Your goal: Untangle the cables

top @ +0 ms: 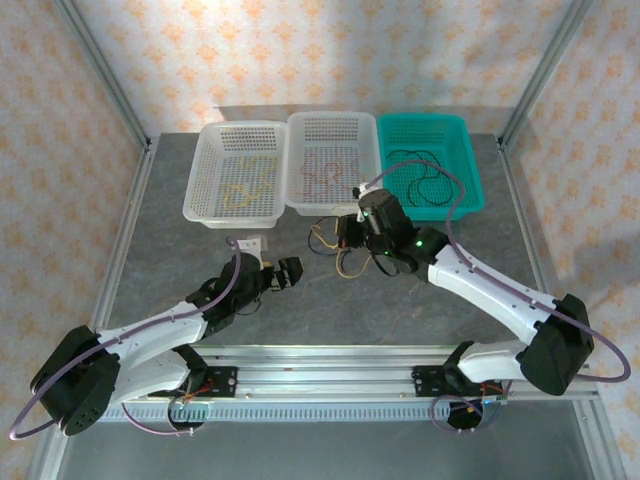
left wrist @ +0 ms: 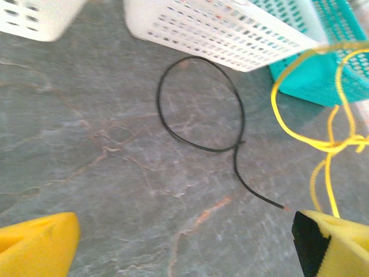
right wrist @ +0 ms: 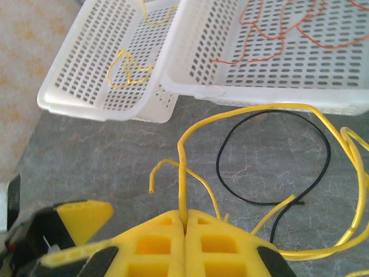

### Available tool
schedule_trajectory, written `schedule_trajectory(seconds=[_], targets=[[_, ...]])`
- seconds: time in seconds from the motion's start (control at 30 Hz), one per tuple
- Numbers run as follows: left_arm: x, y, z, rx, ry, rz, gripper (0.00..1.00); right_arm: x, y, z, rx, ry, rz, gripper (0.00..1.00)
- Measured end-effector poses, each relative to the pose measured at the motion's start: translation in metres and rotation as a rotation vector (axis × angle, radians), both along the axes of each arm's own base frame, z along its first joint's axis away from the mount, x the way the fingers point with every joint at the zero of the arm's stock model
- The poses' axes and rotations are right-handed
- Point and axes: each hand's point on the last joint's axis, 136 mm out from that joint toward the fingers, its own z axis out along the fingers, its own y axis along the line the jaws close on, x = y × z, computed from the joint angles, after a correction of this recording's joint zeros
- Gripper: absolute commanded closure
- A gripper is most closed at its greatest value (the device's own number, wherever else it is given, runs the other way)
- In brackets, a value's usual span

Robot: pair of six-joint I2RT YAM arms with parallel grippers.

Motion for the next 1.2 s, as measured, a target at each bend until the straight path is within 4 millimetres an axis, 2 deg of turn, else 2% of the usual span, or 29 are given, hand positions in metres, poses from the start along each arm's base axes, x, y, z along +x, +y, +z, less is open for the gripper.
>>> schedule_trajectory(seconds=[0.17,0.4,0.77,1.07,1.2], targets=[[0.002,-0.021,0.007,-0.069,-0.023,-0.083,0.07,0.006,-0.008,-0.001,0.069,0.046,-0.112,1.00],[0.005,-0.045,0.001,-0.119,-0.019,-0.171,0.08,0.014,-0.025,0.009,0.182,0.071,-0.240,1.00],[0.023,-0.084,0.014,-0.161,-0.057,-0.268,0.10,0.013,-0.027,0.025,0.273,0.075,-0.281,1.00],[0.042,-0.097,0.007,-0.161,-0.055,-0.262,0.23,0.013,-0.025,0.030,0.303,0.082,-0.283,1.00],[0.053,-0.104,0.013,-0.168,-0.077,-0.257,0.36,0.013,-0.024,0.032,0.315,0.086,-0.285,1.00]])
